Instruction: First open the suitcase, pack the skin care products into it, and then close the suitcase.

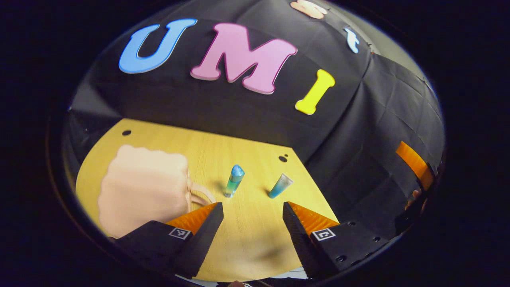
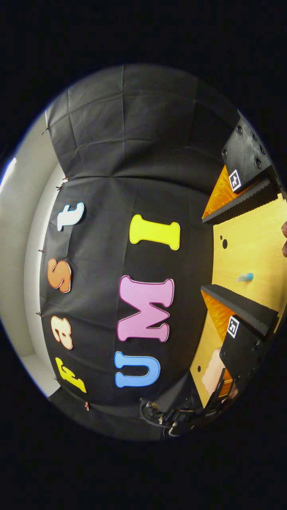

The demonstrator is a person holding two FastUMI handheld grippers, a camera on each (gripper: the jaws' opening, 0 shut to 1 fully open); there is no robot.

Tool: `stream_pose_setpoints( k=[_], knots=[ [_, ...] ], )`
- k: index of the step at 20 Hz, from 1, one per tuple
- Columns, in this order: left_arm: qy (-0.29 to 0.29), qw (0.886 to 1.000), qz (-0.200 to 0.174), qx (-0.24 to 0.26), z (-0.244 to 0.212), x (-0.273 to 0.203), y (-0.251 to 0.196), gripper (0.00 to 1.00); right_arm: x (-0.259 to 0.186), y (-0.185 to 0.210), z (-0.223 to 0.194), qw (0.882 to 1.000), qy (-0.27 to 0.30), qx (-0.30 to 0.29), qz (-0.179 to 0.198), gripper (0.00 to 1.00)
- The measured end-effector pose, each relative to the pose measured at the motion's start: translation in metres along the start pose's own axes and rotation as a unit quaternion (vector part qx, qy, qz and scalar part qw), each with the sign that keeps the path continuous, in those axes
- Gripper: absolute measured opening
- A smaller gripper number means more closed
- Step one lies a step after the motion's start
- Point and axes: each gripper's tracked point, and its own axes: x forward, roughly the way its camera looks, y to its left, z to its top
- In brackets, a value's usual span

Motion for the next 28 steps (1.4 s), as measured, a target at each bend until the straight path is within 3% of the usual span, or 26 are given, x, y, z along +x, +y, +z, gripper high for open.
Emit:
stream_pose_setpoints(
  k=[4, 8, 11, 18, 19, 20, 22, 28],
  knots=[
    [0.109, 0.992, 0.06, 0.002, -0.026, 0.065, 0.036, 0.95, 0.011, -0.032, -0.023, 1.0, 0.022, 0.001, -0.014, 0.97],
    [0.189, 0.976, 0.105, -0.019, -0.046, 0.102, 0.056, 0.95, 0.02, -0.052, -0.031, 0.999, 0.032, 0.006, -0.026, 0.97],
    [0.206, 0.969, 0.133, 0.017, -0.048, 0.124, 0.067, 0.92, 0.024, -0.057, -0.034, 0.999, 0.033, -0.004, -0.029, 0.96],
    [0.249, 0.958, 0.145, -0.001, -0.074, 0.146, 0.073, 0.85, 0.025, -0.057, -0.041, 0.999, 0.044, -0.001, -0.024, 0.96],
    [0.254, 0.957, 0.143, 0.0, -0.077, 0.147, 0.075, 0.82, 0.025, -0.058, -0.04, 0.999, 0.043, -0.002, -0.025, 0.96],
    [0.252, 0.953, 0.167, 0.025, -0.073, 0.142, 0.089, 0.6, 0.024, -0.059, -0.041, 0.999, 0.044, -0.001, -0.025, 0.96],
    [0.248, 0.956, 0.152, 0.043, -0.067, 0.137, 0.084, 0.18, 0.022, -0.06, -0.044, 0.999, 0.048, -0.001, -0.025, 0.96],
    [0.234, 0.965, 0.108, 0.042, -0.017, 0.078, 0.066, 0.14, 0.026, -0.045, -0.047, 0.999, 0.048, 0.004, 0.002, 0.96]
  ],
)
